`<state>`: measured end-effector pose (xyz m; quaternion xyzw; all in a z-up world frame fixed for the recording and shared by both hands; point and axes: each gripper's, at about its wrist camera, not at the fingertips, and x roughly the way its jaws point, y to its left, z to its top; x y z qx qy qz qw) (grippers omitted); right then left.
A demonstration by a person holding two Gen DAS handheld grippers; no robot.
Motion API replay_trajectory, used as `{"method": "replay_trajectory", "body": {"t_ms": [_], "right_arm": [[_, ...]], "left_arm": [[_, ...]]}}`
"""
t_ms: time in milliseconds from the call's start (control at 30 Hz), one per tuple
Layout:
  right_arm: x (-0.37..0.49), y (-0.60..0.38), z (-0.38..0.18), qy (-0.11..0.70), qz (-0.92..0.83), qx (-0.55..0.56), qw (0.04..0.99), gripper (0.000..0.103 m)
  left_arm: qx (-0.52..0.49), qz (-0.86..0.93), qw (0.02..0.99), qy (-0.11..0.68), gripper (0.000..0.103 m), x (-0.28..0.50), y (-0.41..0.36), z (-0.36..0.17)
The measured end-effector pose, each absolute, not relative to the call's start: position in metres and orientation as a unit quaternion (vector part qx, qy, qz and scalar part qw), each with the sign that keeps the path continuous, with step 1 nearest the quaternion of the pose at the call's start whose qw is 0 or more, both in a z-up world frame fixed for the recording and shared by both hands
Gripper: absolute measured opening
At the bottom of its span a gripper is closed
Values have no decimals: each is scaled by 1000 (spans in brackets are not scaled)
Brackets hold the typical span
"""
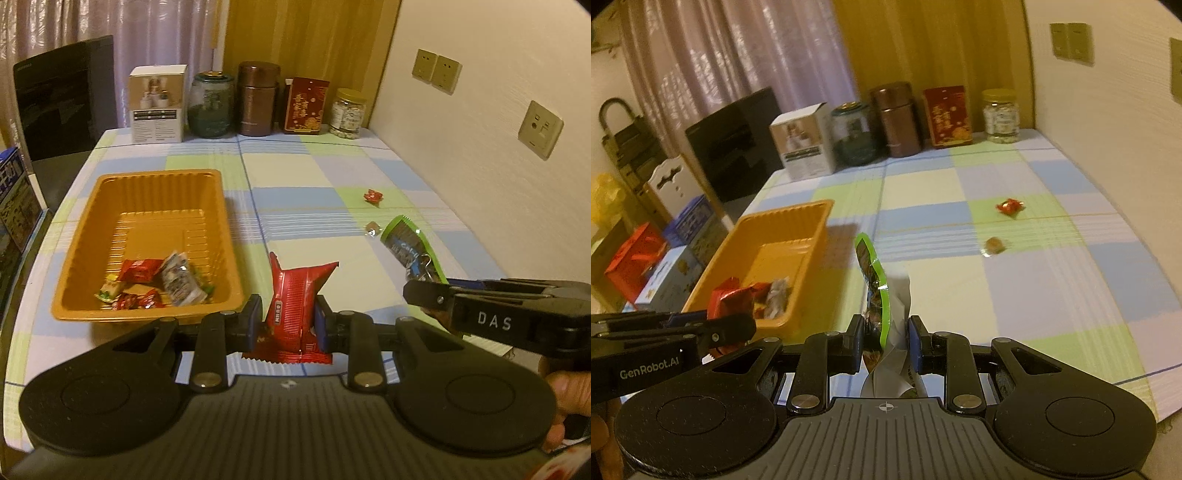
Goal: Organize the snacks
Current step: 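Carry the red packet and green-and-white candy over the orange tray with both tools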
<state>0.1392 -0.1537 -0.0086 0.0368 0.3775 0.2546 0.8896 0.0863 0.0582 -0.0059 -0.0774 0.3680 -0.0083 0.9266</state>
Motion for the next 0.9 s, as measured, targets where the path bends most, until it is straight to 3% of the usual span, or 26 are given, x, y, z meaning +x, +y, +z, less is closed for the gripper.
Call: {"method": "replay_trajectory", "body": {"t_ms": [900], "right_arm": [[135,-97,-7,376,299,6,877,25]], "left_arm": [[-95,28,925,366,26,70,99,-5]]}}
